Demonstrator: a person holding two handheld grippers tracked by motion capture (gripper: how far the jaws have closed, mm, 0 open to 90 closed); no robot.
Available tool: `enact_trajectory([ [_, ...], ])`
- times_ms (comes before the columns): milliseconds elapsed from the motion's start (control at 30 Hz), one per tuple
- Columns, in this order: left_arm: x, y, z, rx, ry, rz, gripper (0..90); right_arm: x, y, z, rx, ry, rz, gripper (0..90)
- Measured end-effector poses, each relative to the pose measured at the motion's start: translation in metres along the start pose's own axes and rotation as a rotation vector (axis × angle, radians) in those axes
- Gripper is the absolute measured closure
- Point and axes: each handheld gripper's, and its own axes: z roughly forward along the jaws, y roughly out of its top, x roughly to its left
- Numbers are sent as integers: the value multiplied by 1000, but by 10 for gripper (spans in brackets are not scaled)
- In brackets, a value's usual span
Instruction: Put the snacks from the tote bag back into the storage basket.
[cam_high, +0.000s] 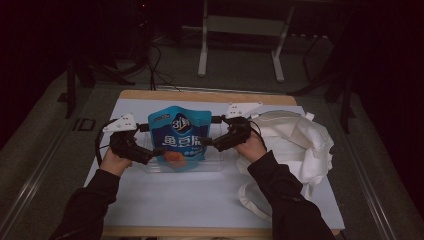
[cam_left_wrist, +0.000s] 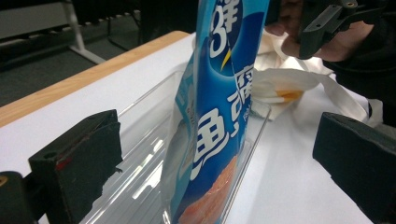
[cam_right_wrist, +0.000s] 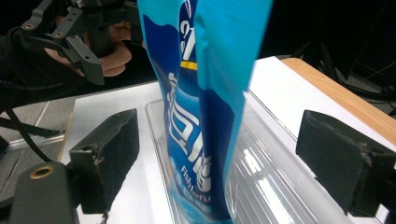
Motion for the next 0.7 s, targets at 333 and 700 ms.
enact_trajectory([
  [333,-16,-16,-16,-2,86,-4,16,5,-11,-21,32,-41,-12,141],
  [700,-49,-32,-27,-34,-5,-39,16,16,-35,-53,20,-85,-2,143],
])
